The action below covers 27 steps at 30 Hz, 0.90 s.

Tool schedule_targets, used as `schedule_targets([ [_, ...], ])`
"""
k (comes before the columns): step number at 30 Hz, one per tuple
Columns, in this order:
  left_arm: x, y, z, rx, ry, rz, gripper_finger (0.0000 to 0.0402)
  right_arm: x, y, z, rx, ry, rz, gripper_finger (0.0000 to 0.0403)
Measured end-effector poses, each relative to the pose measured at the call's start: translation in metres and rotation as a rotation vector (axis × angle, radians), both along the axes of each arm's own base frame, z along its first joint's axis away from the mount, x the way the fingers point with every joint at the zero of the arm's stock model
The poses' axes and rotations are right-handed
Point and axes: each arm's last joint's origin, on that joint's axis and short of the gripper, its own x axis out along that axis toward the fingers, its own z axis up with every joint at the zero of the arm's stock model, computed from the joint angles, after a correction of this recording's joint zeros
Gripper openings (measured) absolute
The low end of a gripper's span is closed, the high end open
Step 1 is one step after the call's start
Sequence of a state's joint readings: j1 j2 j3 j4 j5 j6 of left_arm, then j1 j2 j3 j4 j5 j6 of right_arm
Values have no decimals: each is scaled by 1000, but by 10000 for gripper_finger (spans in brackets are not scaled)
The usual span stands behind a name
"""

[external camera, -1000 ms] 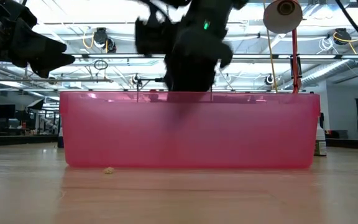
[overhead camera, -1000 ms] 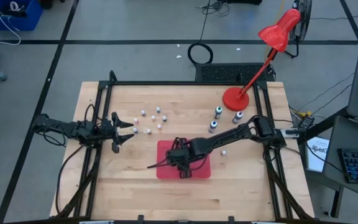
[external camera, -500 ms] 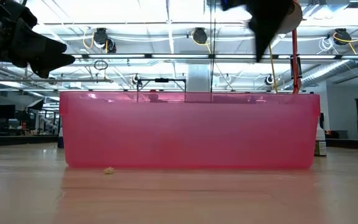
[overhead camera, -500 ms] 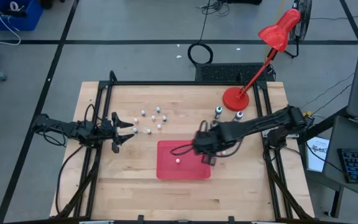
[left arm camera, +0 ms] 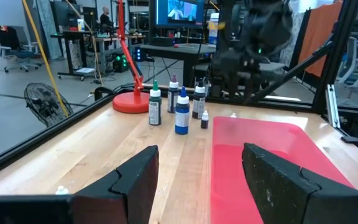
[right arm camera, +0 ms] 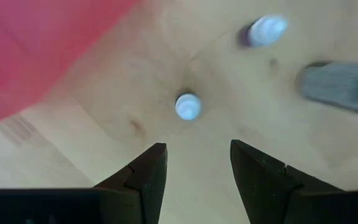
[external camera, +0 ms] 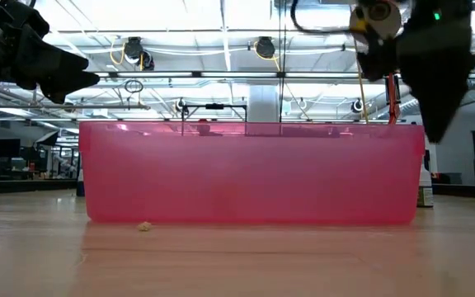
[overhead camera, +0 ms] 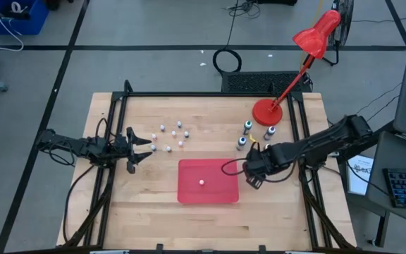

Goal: Pick & Place food coloring
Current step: Put the small dark green food coloring bottle into the bin

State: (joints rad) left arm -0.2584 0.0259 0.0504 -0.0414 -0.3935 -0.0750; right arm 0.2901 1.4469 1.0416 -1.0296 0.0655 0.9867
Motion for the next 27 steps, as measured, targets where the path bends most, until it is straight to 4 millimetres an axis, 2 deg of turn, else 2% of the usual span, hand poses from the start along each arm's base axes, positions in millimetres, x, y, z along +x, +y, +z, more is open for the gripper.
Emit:
schedule_targets([
  [5,0,0,0,0,0,0,232,-2,1,-30,61,-45,6,165],
  [9,0,0,0,0,0,0,232,-3,0,-40,66,-74,9,165],
  [27,0,0,0,0,0,0,232,4,-16,-42,0,-111,68,164],
])
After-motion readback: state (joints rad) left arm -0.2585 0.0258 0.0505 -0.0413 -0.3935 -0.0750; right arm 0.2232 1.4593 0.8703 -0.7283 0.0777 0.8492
